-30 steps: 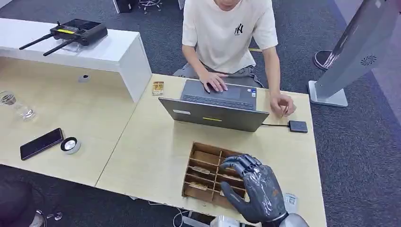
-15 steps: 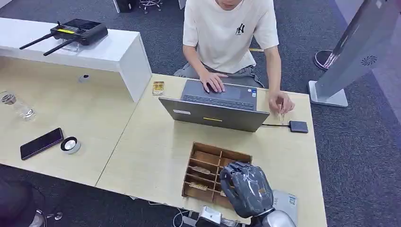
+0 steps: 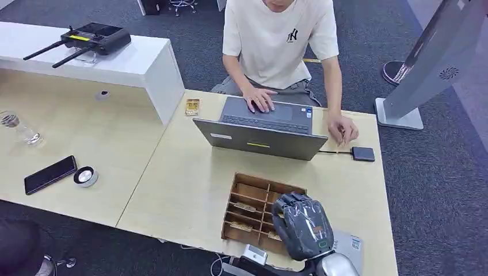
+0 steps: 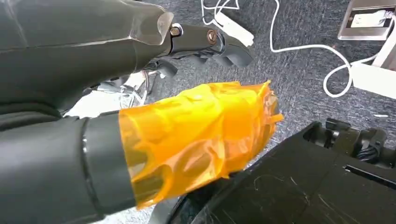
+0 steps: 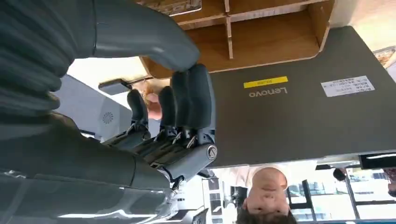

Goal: Pass the card to the sensor for recognition and then transmit it.

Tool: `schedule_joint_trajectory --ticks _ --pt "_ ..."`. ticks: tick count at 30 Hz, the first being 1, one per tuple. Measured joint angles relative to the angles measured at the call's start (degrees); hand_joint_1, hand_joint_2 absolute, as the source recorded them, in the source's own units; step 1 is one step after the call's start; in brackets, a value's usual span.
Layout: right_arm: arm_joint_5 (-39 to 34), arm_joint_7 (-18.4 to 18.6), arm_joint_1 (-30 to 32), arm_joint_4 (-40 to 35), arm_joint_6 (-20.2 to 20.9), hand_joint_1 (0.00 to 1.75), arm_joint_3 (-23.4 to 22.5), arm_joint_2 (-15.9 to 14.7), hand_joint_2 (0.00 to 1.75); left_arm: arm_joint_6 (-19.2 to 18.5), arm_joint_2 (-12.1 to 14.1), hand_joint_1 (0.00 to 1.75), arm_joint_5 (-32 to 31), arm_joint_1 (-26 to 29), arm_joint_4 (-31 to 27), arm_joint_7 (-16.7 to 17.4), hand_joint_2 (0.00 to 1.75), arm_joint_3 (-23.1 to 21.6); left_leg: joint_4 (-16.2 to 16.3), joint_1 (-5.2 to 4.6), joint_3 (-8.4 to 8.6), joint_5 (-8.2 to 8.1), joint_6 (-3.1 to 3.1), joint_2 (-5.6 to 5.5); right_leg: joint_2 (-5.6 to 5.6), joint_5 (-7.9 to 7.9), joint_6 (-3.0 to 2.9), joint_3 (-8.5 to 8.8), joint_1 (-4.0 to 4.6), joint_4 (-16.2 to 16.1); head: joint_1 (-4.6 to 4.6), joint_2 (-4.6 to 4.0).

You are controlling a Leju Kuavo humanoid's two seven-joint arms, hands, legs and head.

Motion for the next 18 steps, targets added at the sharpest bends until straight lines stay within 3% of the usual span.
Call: schedule_joint_trajectory --ticks 1,2,3,8,11,13,18 --pt "0.13 0.04 0.00 0.11 0.04 0.99 0.02 0.00 1.75 -0.02 0.02 0.00 -0.02 0.01 0.00 0.00 0.00 0.02 0.00 0.00 0.00 0.00 0.00 0.00 0.00 0.00 0.00 0.00 0.00 0.00 0.00 0.00" --pt "0.29 0.13 -0.01 0.20 0.07 0.99 0.02 0.00 1.75 -0.02 0.02 0.00 -0.04 0.02 0.00 0.00 0.00 0.04 0.00 0.00 0.00 0.00 0.00 0.00 0.00 0.00 0.00 0.00 0.00 0.00 0.00 0.00" --pt "0.46 0.17 0.00 0.26 0.22 1.12 0.02 0.00 1.75 -0.02 0.02 0.00 -0.04 0.02 0.00 0.00 0.00 0.04 0.00 0.00 0.00 0.00 0.00 0.00 0.00 0.00 0.00 0.00 0.00 0.00 0.00 0.00" --pt "0.61 0.52 -0.03 0.66 0.66 1.03 0.02 0.00 1.75 -0.04 0.02 0.00 -0.22 0.04 0.00 -0.07 0.00 0.11 0.00 0.00 0.00 0.00 0.00 0.00 0.00 0.00 0.00 0.00 0.00 0.00 0.02 0.00" --pt "0.70 0.57 -0.06 0.83 1.07 0.96 0.02 0.00 1.75 -0.07 0.02 0.00 -0.39 0.04 0.00 -0.09 0.00 0.13 0.00 0.00 0.00 0.00 0.00 0.00 0.00 0.00 0.00 0.00 0.00 0.00 0.00 0.00" --pt "0.76 0.61 -0.14 0.98 1.27 0.80 0.02 0.00 1.75 -0.09 0.02 0.00 -0.46 0.04 0.00 -0.13 0.00 0.13 0.00 0.00 0.00 0.00 0.00 0.00 0.00 0.00 0.00 0.00 0.00 0.00 0.00 0.00" --pt "0.98 1.03 -0.26 1.33 1.68 0.84 0.04 0.00 1.75 -0.22 0.02 0.00 -0.70 0.04 0.00 -0.17 0.00 0.13 0.00 0.00 0.00 0.00 0.00 0.00 0.00 0.00 0.00 0.00 0.00 0.00 0.00 0.00"
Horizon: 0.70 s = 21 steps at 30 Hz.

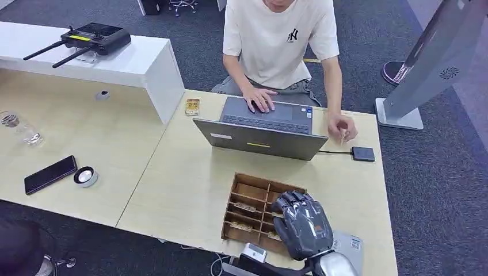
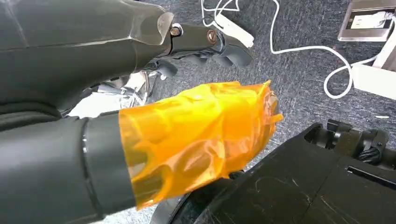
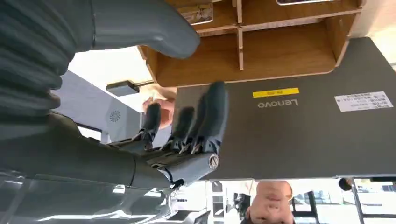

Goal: Pass the card to the sensor for recognition and then transmit it.

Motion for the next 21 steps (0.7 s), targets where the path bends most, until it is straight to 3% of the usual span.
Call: schedule_joint_trajectory --ticks 9,15,21 --pt "0.31 0.59 0.00 1.53 0.35 0.98 0.00 0.00 1.75 -0.17 0.00 0.00 -0.35 -0.01 0.00 -0.20 0.00 0.00 0.00 0.00 0.00 0.00 0.00 0.00 0.00 0.00 0.00 0.00 0.00 0.00 0.00 0.00" --pt "0.50 0.59 0.00 2.49 0.46 0.96 0.00 0.00 1.75 -0.35 0.00 0.00 -0.70 -0.03 0.00 -0.35 0.00 0.00 0.00 0.00 0.00 0.00 0.00 0.00 0.00 0.00 0.00 0.00 0.00 0.00 0.00 0.00" --pt "0.65 0.70 0.00 3.04 0.59 1.24 0.00 0.00 1.75 -0.44 0.00 0.00 -0.87 -0.07 0.00 -0.35 0.00 0.00 0.00 0.00 0.00 0.00 0.00 0.00 0.00 0.00 0.00 0.00 0.00 0.00 0.02 0.00"
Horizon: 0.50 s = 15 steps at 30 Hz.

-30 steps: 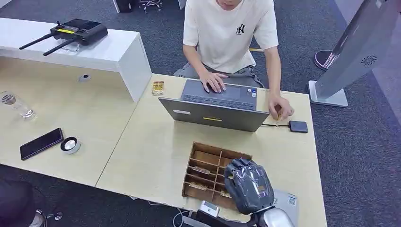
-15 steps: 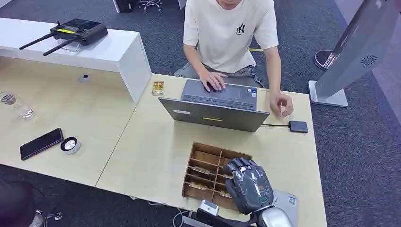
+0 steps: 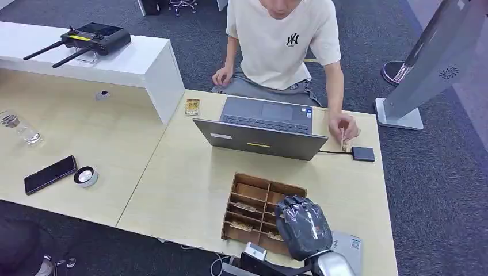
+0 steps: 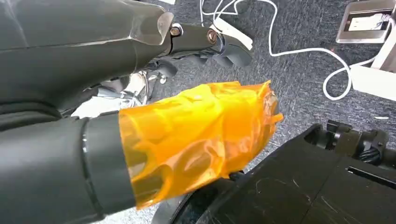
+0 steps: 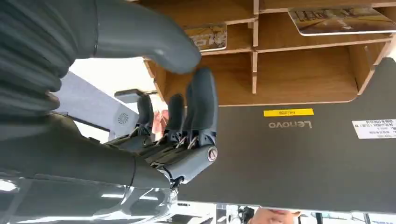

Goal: Pass the card to the sensor for recognition and then transmit it.

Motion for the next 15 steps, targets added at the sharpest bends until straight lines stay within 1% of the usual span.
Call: schedule_joint_trajectory --ticks 1,3,6,8,9,12,15 --pt "0.00 0.02 0.00 0.05 0.02 1.22 0.00 0.00 1.75 -0.02 0.00 0.00 0.00 0.00 0.00 0.00 0.00 0.00 0.00 0.00 0.00 0.00 0.00 0.00 0.00 0.00 0.00 0.00 0.00 0.00 -0.02 0.00" --pt "0.02 0.13 0.00 0.09 0.18 1.27 0.00 0.00 1.75 -0.09 0.00 0.00 -0.09 0.00 0.00 -0.07 0.00 0.00 0.00 0.00 0.00 0.00 0.00 0.00 0.00 0.00 0.00 0.00 0.00 0.00 -0.02 0.00" --pt "0.07 0.48 0.00 0.11 0.55 1.22 -0.02 0.00 1.75 -0.13 0.00 0.00 -0.24 -0.01 0.00 -0.15 0.00 0.00 0.00 0.00 0.00 0.00 0.00 0.00 0.00 0.00 0.00 0.00 0.00 0.00 0.00 0.00" --pt "0.11 0.68 0.00 0.11 0.76 1.05 -0.02 0.00 1.75 -0.26 0.00 0.00 -0.42 -0.02 0.00 -0.17 0.00 0.00 0.00 0.00 0.00 0.00 0.00 0.00 0.00 0.00 0.00 0.00 0.00 0.00 -0.02 0.00" --pt "0.13 0.79 0.00 0.13 0.77 1.05 -0.04 0.00 1.75 -0.26 0.00 0.00 -0.46 -0.03 0.00 -0.18 0.00 0.00 0.00 0.00 0.00 0.00 0.00 0.00 0.00 0.00 0.00 0.00 0.00 0.00 -0.02 0.00" --pt "0.24 0.98 0.01 0.18 0.92 0.98 -0.26 0.00 1.75 -0.42 0.00 0.00 -0.55 -0.04 0.00 -0.17 0.00 0.00 0.00 0.00 0.00 0.00 0.00 0.00 0.00 0.00 0.00 0.00 0.00 0.00 -0.02 0.00" --pt "0.48 1.07 0.01 0.18 0.94 0.98 -0.55 0.00 1.75 -0.42 0.00 0.00 -0.70 -0.05 0.00 -0.24 0.00 0.00 0.00 0.00 0.00 0.00 0.00 0.00 0.00 0.00 0.00 0.00 0.00 0.00 -0.02 0.00"
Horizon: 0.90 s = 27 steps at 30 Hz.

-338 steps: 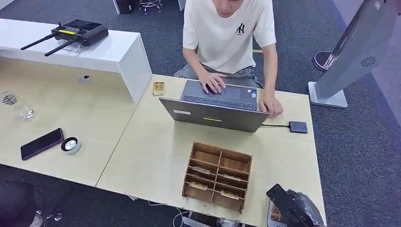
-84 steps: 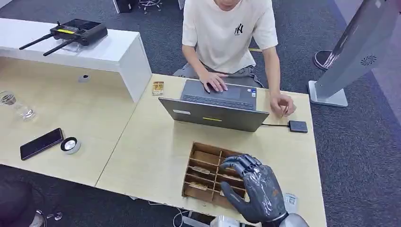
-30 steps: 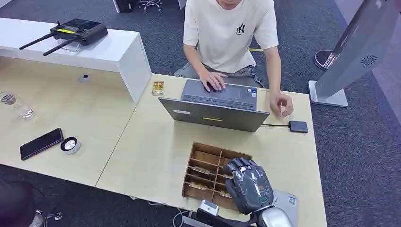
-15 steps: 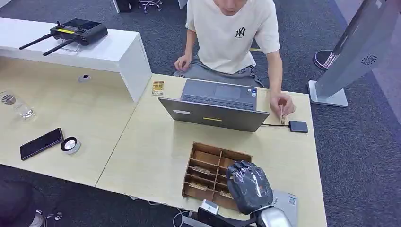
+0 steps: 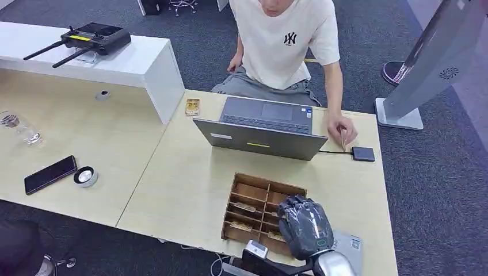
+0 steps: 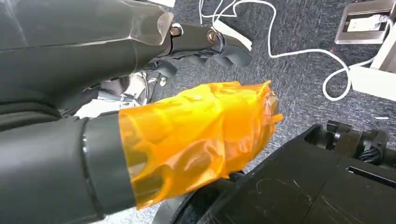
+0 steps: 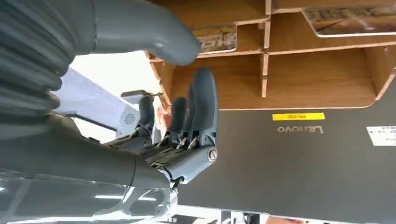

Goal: Pass the card to the sensor for recognition and then transmit it.

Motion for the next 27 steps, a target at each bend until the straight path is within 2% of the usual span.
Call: schedule_joint_trajectory --ticks 9,11,16,17,27 --pt "0.17 0.20 0.01 0.02 0.39 0.99 -0.59 0.00 1.75 -0.07 -0.04 0.00 -0.26 -0.02 0.00 -0.11 0.00 0.00 0.00 0.00 0.00 0.00 0.00 0.00 0.00 0.00 0.00 0.00 0.00 0.00 0.00 0.00" --pt "0.17 0.33 0.01 0.04 0.63 0.93 -0.70 0.00 1.75 -0.11 -0.06 0.00 -0.31 -0.03 0.00 -0.11 0.00 0.00 0.00 0.00 0.00 0.00 0.00 0.00 0.00 0.00 0.00 0.00 0.00 0.00 0.00 0.00" --pt "0.20 0.79 0.00 0.11 0.92 0.94 -0.76 0.00 1.75 -0.20 -0.07 0.00 -0.57 -0.06 0.00 -0.26 0.00 0.00 0.00 0.00 0.00 0.00 0.00 0.00 0.00 0.00 0.00 0.00 0.00 0.00 0.02 0.00" --pt "0.17 0.79 0.00 0.11 0.92 0.87 -0.76 0.00 1.75 -0.17 -0.07 0.00 -0.61 -0.06 0.00 -0.28 0.00 0.00 0.00 0.00 0.00 0.00 0.00 0.00 0.00 0.00 0.00 0.00 0.00 0.00 0.00 0.00" --pt "-0.37 0.94 -0.01 0.17 1.97 0.87 -0.79 0.00 1.75 -0.44 -0.13 0.00 -1.36 -0.37 0.02 -0.42 0.00 0.00 0.00 0.00 0.00 0.00 0.00 0.00 0.00 0.00 0.00 0.00 0.00 0.00 0.00 0.00"
